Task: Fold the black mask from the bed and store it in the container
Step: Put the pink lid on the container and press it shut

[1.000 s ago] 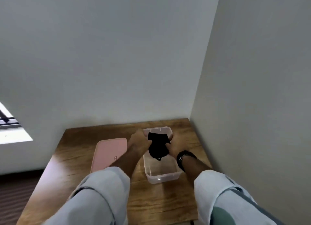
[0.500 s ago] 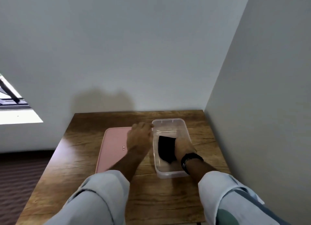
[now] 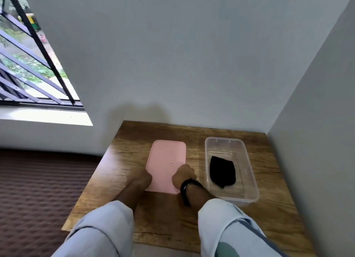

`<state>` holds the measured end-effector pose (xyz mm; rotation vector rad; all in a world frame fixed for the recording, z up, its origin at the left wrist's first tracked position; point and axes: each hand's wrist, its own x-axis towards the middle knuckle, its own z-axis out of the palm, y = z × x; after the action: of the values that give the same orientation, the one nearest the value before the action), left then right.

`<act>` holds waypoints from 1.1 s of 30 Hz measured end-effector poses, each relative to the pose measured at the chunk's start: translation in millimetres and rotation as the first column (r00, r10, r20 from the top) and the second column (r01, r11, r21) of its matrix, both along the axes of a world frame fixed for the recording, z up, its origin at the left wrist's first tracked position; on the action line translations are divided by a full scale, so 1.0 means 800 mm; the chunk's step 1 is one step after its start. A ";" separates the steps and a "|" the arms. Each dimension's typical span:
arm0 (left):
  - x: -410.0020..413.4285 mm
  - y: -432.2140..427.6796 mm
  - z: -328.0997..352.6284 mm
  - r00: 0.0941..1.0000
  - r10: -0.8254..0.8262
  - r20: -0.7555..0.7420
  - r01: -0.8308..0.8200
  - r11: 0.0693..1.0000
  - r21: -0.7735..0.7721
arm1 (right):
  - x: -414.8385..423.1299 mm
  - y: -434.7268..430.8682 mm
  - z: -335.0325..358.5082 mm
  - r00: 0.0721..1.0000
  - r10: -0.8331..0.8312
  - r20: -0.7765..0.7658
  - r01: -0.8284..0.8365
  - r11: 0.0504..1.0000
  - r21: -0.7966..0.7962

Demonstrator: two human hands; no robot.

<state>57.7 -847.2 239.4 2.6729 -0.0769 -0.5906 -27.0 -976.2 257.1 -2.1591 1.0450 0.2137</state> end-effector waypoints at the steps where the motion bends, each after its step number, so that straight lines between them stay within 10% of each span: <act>1: 0.001 0.000 -0.002 1.000 -0.014 -0.010 0.014 1.000 -0.028 | -0.001 -0.003 -0.007 0.999 -0.032 -0.007 0.033 0.999 0.027; 6: 0.003 0.015 -0.009 0.989 0.080 -0.125 -0.111 0.956 -0.272 | -0.010 -0.025 -0.016 0.980 -0.168 0.102 0.146 0.969 0.198; 14: -0.031 -0.037 0.055 0.988 0.040 -0.147 -0.129 0.730 -0.671 | -0.048 -0.106 0.071 0.968 -0.102 0.231 0.161 0.954 -0.254; 33: -0.158 -0.162 0.050 0.993 -0.105 -0.049 0.061 0.837 -0.544 | -0.192 -0.192 0.024 0.843 -0.486 0.231 0.513 0.855 -0.078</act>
<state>-68.3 -976.4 279.4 2.0981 -0.2957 -0.5920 -181.0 -1130.0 276.4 -1.8885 1.4906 -0.3302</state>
